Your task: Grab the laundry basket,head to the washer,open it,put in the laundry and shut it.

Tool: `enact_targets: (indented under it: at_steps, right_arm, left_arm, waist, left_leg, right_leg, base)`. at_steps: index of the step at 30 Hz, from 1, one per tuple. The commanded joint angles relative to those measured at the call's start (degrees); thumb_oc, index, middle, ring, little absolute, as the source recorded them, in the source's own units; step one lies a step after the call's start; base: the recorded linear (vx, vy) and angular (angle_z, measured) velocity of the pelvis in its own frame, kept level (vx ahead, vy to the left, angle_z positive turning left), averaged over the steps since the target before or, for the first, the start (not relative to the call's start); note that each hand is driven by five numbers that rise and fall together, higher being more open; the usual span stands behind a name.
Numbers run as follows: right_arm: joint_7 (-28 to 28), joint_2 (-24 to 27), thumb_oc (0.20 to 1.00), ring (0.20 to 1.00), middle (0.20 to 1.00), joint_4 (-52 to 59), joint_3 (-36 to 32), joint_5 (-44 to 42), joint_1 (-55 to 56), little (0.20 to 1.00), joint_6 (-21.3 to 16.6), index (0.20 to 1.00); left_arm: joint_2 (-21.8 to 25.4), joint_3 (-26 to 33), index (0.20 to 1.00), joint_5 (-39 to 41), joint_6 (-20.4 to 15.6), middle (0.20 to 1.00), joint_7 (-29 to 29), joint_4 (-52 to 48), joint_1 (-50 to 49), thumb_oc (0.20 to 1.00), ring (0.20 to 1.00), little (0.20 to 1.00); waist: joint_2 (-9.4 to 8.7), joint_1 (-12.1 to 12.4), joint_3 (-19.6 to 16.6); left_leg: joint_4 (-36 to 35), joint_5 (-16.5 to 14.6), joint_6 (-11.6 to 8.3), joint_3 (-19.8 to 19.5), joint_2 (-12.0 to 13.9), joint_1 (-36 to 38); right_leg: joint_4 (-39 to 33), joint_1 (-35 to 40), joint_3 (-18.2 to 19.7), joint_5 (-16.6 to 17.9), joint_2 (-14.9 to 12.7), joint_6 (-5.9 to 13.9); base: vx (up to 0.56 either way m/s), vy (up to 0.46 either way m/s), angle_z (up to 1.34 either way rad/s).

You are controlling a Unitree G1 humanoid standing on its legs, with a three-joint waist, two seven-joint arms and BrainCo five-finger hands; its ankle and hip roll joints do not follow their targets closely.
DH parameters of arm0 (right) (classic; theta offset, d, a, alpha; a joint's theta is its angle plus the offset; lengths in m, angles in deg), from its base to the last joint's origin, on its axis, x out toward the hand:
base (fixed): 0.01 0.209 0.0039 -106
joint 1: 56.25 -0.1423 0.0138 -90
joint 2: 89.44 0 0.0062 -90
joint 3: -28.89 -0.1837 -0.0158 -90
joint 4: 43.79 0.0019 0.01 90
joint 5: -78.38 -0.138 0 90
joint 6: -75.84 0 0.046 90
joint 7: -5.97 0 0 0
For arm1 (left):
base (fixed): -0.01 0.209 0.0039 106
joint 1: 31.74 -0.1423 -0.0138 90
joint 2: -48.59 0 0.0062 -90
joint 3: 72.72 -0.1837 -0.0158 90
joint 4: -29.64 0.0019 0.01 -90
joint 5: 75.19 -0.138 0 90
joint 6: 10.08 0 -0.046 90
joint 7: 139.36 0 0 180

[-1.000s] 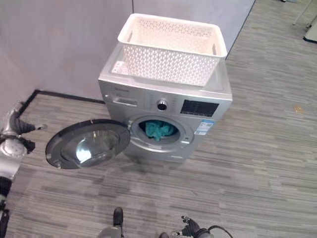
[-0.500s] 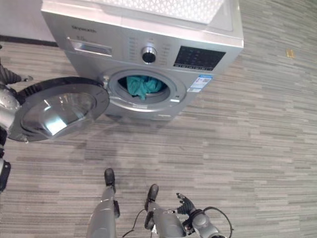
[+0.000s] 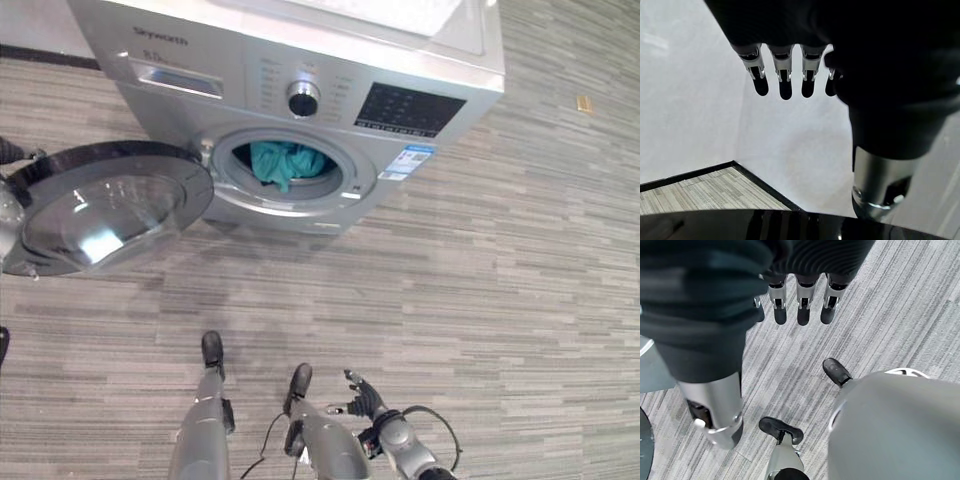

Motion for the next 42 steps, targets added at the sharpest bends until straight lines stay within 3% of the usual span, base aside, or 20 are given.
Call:
enact_targets:
  at_steps: [1,9,11,13,14,16,18,20,21,24,27,29,30,37,38,42]
  right_arm:
    - [-0.6,2.8,1.0,1.0,1.0,0.6,-0.7,-0.7,2.7,1.0,-1.0,1.0]
    - [-1.6,3.2,1.0,1.0,1.0,-0.3,-2.6,0.3,2.2,1.0,-1.0,1.0]
    - [-1.6,3.0,1.0,1.0,1.0,-0.7,-3.6,0.3,2.1,1.0,-0.6,1.0]
    - [-1.9,2.3,1.0,1.0,1.0,-1.0,-5.7,0.6,1.7,1.0,0.1,1.0]
    - [-1.9,2.5,1.0,1.0,1.0,-1.0,-5.5,0.6,1.8,1.0,0.1,1.0]
    - [-1.8,2.1,1.0,1.0,1.0,-1.6,-7.5,1.2,1.7,1.0,1.6,1.0]
    - [-1.4,1.3,1.0,1.0,1.0,-2.3,-7.9,1.2,0.4,1.0,2.7,1.0]
    - [-1.6,0.8,1.0,1.0,1.0,-3.2,-7.3,0.6,-0.7,1.0,2.9,1.0]
    - [-2.2,0.0,1.0,1.0,1.0,-4.5,-6.2,-0.2,-1.6,1.0,2.9,1.0]
    - [-3.0,-0.9,1.0,1.0,1.0,-6.0,-4.4,-1.3,-2.7,1.0,2.5,1.0]
    - [-2.7,-1.0,1.0,1.0,1.0,-5.9,-4.3,-0.4,-1.3,1.0,2.7,1.0]
    - [-2.5,-1.3,1.0,1.0,1.0,-6.4,-4.4,-0.1,-0.8,1.0,2.7,1.0]
    - [-2.2,-1.6,1.0,1.0,1.0,-7.2,-5.1,0.2,-0.1,1.0,2.5,1.0]
    - [-1.2,-2.9,1.0,1.0,1.0,-12.3,-5.8,0.9,1.8,1.0,2.1,1.0]
    - [-0.5,-3.5,1.0,1.0,1.0,-14.2,-6.2,1.3,2.5,1.0,1.9,1.0]
    - [-0.4,-3.5,1.0,1.0,1.0,-15.6,-7.8,0.5,2.9,1.0,1.5,1.0]
  left_arm:
    - [1.0,-0.8,1.0,-3.0,-0.1,1.0,-0.2,5.9,1.9,1.0,1.0,1.0]
    - [-4.1,-6.4,1.0,-9.7,-1.8,1.0,6.3,-4.3,-3.8,1.0,1.0,1.0]
    - [-5.2,-7.4,1.0,-10.6,-3.1,1.0,9.2,-11.7,-7.0,1.0,1.0,1.0]
    - [-7.1,-6.0,1.0,-8.9,-5.6,1.0,14.4,-25.5,-15.7,1.0,1.0,1.0]
    - [-7.0,-5.4,1.0,-8.9,-5.4,1.0,14.7,-26.1,-16.4,1.0,1.0,1.0]
    - [-12.6,-2.2,1.0,-3.2,-7.3,1.0,20.6,-39.6,-27.6,1.0,1.0,1.0]
    - [-23.6,-4.4,1.0,6.0,-8.3,1.0,27.6,-47.7,-34.4,1.0,1.0,1.0]
    - [-29.9,-8.0,1.0,11.6,-8.5,1.0,28.3,-48.3,-32.9,1.0,1.0,1.0]
    - [-35.7,-11.3,1.0,18.9,-8.8,1.0,27.2,-47.7,-29.6,1.0,1.0,1.0]
    - [-40.3,-16.0,1.0,28.6,-10.2,1.0,26.0,-51.7,-23.8,1.0,1.0,1.0]
    - [-36.0,-13.8,1.0,38.3,-11.4,1.0,27.9,-60.7,-26.9,1.0,1.0,1.0]
    - [-34.2,-12.7,1.0,39.5,-11.4,1.0,28.7,-63.3,-29.3,1.0,1.0,1.0]
    - [-30.8,-9.6,1.0,41.1,-12.4,1.0,29.3,-66.5,-34.7,1.0,1.0,1.0]
    - [-23.7,-1.9,1.0,49.9,-11.8,1.0,33.7,-71.2,-50.2,1.0,1.0,1.0]
    - [-21.3,3.1,1.0,50.5,-12.5,1.0,34.9,-70.1,-57.7,1.0,1.0,1.0]
    - [-20.1,7.9,1.0,48.6,-13.5,1.0,34.1,-66.2,-64.7,1.0,1.0,1.0]
  waist:
    - [1.51,0.3,-2.8]
    - [2.33,0.8,-1.7]
    - [2.71,1.2,-1.2]
    - [3.41,2.3,-0.5]
    - [3.55,2.1,-0.6]
    - [4.42,2.7,-0.5]
    - [5.17,2.6,-0.6]
    - [5.54,2.4,-0.5]
    - [5.63,1.8,-0.4]
    - [5.57,0.7,-0.2]
    - [6.1,0.9,-0.8]
    - [6.14,1.0,-1.2]
    - [6.47,1.9,-1.6]
    - [7.61,3.8,-3.8]
    - [8.15,5.1,-5.4]
    - [8.42,6.7,-6.6]
  left_leg:
    - [4.7,0.0,-2.71,-0.5,3.9,-1.3]
    - [5.6,-0.3,-2.67,-1.0,4.3,-1.6]
    - [5.9,-0.4,-2.66,-1.2,4.3,-1.6]
    - [6.3,-0.6,-2.62,-1.4,4.2,-1.5]
    - [6.3,-0.6,-2.62,-1.3,4.2,-1.4]
    - [6.2,-0.8,-2.49,-1.2,4.0,-0.8]
    - [6.2,-1.0,-2.3,-0.9,3.8,-0.1]
    - [6.1,-1.1,-2.16,-0.7,3.6,0.2]
    - [5.9,-1.2,-1.92,-0.5,3.5,0.6]
    - [5.7,-1.7,-1.68,0.1,3.4,1.3]
    - [6.4,-2.2,-1.84,1.0,3.7,2.2]
    - [6.6,-2.3,-1.9,1.1,3.8,2.4]
    - [7.1,-2.4,-2.09,1.2,3.9,2.5]
    - [7.3,-2.3,-2.5,0.8,4.2,3.0]
    - [6.5,-2.2,-2.43,0.1,3.9,3.8]
    - [5.8,-2.1,-2.17,-0.8,3.1,4.9]
  right_leg:
    - [5.9,-4.0,0.5,-2.8,-3.4,4.28]
    - [6.4,-4.0,0.6,-3.3,-3.1,4.03]
    - [6.6,-3.7,0.5,-3.5,-3.1,3.91]
    - [6.5,-3.2,0.4,-3.7,-3.2,3.74]
    - [6.5,-3.2,0.4,-3.7,-3.1,3.73]
    - [6.3,-2.6,0.7,-4.0,-3.1,3.48]
    - [6.1,-2.0,1.2,-4.2,-3.2,3.18]
    - [6.1,-1.8,1.4,-4.1,-3.2,3.07]
    - [6.2,-1.9,1.5,-4.1,-3.2,3.15]
    - [6.1,-2.0,2.4,-3.7,-3.2,3.44]
    - [5.4,-1.2,3.1,-3.5,-3.2,3.66]
    - [5.2,-0.9,3.3,-3.5,-3.1,3.64]
    - [5.0,-0.4,3.4,-3.7,-3.0,3.5]
    - [4.0,1.3,3.0,-4.3,-2.8,3.18]
    - [3.7,2.5,2.5,-4.6,-3.0,3.19]
    - [3.8,4.1,1.8,-5.0,-3.3,3.27]
  base:
    - [0.0,0.0,0.0]
    - [0.0,0.0,0.0]
    - [0.0,-0.003,0.02]
    - [-0.01,0.001,0.04]
    - [0.01,0.024,0.07]
    - [0.02,0.032,0.02]
    - [0.01,0.036,0.0]
    - [0.0,0.011,0.04]
    - [-0.02,0.009,-0.19]
    - [0.0,0.006,-0.3]
    - [0.03,-0.007,-0.38]
    - [0.03,-0.011,-0.3]
    - [0.04,-0.036,-0.19]
    - [0.03,-0.012,0.09]
    - [0.06,-0.008,0.24]
    - [0.04,-0.011,0.23]
